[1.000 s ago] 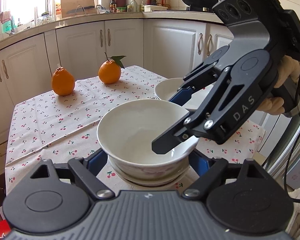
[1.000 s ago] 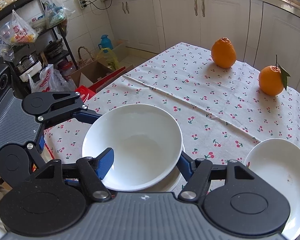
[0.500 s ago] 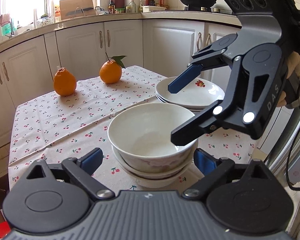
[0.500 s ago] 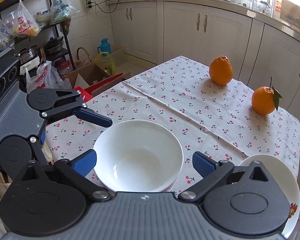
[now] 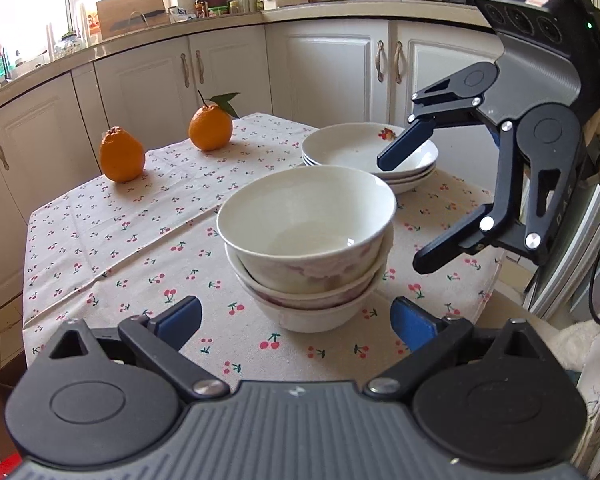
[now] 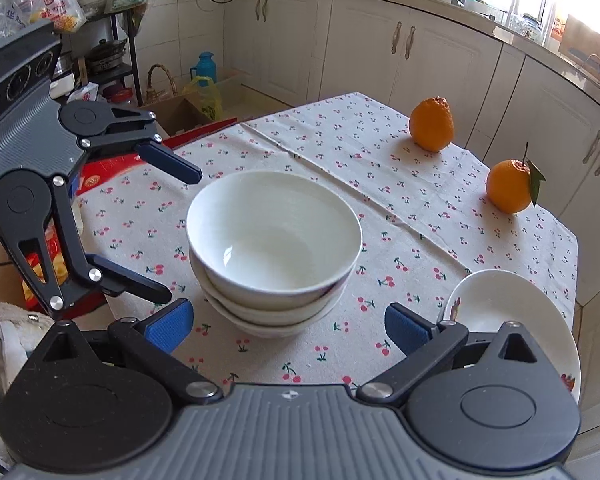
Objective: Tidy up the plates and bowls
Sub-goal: 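Grip the bowl stack with the right gripper while the left gripper grips its opposite side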
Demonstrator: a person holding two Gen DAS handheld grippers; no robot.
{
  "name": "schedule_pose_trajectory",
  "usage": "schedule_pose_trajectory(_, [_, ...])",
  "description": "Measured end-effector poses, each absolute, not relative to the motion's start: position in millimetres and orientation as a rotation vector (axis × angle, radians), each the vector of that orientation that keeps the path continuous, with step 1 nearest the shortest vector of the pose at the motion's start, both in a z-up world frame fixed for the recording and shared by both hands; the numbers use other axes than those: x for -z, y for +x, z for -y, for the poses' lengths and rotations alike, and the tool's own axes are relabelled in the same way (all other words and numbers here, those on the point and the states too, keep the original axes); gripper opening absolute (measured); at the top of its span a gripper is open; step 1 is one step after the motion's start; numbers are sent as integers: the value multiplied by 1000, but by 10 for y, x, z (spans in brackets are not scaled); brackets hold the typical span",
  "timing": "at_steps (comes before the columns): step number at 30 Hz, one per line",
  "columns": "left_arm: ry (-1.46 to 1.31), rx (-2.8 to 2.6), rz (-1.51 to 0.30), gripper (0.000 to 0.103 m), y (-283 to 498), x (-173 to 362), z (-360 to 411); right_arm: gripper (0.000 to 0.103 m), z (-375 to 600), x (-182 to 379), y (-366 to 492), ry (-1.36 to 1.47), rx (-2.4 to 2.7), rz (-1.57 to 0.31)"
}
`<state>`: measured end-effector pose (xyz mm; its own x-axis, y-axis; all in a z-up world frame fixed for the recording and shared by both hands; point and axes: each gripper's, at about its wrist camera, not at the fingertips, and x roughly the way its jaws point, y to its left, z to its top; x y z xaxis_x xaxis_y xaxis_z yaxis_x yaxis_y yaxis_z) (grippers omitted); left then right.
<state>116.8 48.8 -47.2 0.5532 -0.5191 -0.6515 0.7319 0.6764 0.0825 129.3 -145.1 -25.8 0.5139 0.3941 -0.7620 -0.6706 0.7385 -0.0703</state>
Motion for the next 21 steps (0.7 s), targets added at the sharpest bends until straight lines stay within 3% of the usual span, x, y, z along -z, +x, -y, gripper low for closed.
schedule_pose_trajectory(21, [383, 834, -806, 100, 1622, 881, -384, 103, 1401, 848, 1665, -389, -709, -918])
